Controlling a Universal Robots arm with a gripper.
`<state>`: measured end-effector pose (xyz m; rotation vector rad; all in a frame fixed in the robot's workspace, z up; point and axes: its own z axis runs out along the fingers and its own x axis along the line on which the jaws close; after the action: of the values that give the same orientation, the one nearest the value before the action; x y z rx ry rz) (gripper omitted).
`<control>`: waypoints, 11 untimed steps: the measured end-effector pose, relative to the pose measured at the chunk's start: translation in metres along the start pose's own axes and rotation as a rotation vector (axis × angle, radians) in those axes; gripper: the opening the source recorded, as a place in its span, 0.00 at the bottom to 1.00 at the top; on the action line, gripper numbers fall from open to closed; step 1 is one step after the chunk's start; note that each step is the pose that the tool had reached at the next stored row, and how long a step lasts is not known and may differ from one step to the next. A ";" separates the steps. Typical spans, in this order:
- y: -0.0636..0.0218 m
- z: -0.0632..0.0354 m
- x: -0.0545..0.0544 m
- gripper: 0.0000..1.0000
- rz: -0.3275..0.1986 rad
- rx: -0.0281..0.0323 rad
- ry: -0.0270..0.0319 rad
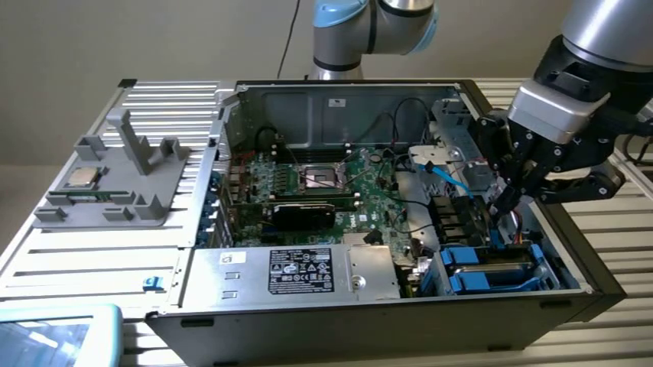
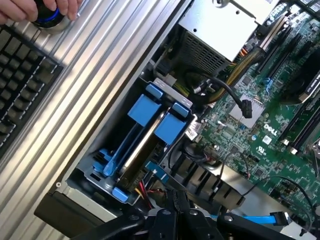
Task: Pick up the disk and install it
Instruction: 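Insert the second disk wire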
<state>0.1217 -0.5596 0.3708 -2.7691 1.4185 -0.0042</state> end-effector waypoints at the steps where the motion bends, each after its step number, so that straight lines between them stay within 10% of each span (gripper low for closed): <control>1: 0.0000 0.0000 0.000 0.11 -0.015 0.0009 -0.0020; 11: -0.0001 -0.0001 0.000 0.11 -0.141 0.0236 -0.0389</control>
<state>0.1219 -0.5595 0.3708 -2.8271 1.2038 0.0293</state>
